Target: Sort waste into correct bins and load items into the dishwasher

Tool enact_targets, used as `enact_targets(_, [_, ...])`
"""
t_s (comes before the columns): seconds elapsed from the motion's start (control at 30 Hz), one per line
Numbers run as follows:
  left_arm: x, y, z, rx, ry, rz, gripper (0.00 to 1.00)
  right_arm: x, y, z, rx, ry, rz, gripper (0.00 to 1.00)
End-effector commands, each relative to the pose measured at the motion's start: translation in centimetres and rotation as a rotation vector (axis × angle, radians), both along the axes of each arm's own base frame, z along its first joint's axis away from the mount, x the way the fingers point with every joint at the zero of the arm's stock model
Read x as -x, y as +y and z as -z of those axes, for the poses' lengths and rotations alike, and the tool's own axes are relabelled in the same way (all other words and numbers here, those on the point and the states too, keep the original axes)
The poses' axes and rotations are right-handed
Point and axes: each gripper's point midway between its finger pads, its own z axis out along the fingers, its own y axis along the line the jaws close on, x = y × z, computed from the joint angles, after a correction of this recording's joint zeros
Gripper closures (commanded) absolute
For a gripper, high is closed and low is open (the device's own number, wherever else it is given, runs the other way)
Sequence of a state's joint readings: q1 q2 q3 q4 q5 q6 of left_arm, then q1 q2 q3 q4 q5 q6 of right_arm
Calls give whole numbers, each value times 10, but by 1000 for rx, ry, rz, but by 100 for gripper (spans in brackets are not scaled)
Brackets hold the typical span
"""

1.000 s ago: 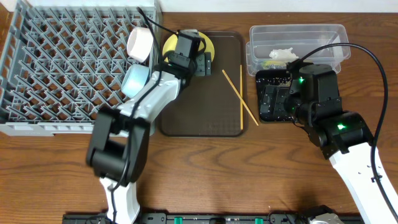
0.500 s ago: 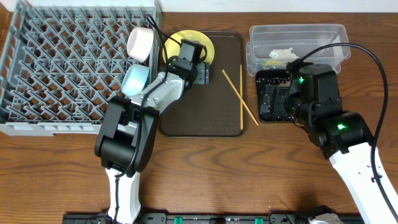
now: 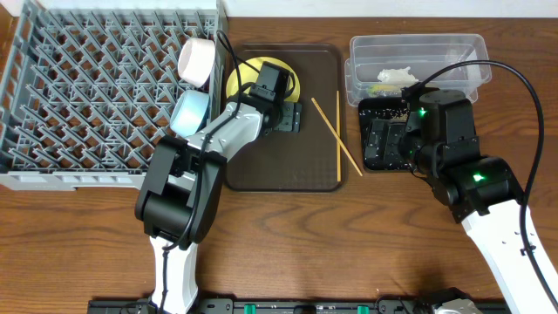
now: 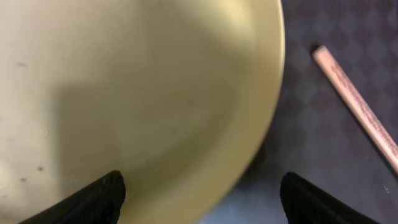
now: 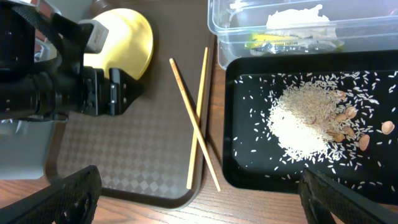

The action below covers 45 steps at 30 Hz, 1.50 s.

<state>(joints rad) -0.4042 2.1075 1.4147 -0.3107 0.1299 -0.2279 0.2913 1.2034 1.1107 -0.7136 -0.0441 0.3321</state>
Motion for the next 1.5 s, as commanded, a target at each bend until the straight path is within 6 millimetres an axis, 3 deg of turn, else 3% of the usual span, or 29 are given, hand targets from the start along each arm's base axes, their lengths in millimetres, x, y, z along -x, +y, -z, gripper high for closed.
enact_targets(0.0, [31, -17, 16, 66, 134, 75, 19, -3, -3, -2, 6, -9, 17, 1])
enact_targets(0.13, [59, -33, 16, 126, 241, 126, 19, -3, -4, -2, 6, -8, 17, 1])
enact_targets(0.27, [73, -55, 3, 233, 285, 189, 19, -3, -4, -2, 6, -8, 17, 1])
enact_targets(0.43, [68, -63, -31, 283, 226, 207, 19, -3, -4, -2, 6, -8, 17, 1])
enact_targets(0.6, [60, -65, -85, 316, 104, 224, 19, -3, -3, -2, 6, -9, 17, 1])
enact_targets(0.77, [48, -39, -132, 233, -51, 154, 16, -3, -4, -2, 6, -8, 17, 1])
enact_targets(0.9, [52, 13, -152, 98, -77, 26, 12, -3, -4, -2, 6, -8, 17, 1])
enact_targets(1.07, [80, 82, -146, -89, 33, -134, 11, -3, -3, -2, 6, -8, 17, 1])
enact_targets(1.2, [103, 115, -130, -137, 152, -366, 11, -3, -4, -2, 6, -8, 17, 1])
enact_targets(1.3, [113, 117, -110, -110, 203, -488, 12, -3, -4, -2, 6, -8, 17, 1])
enact_targets(1.47, [118, 112, -81, -53, 220, -626, 23, -3, -3, -2, 6, -8, 17, 1])
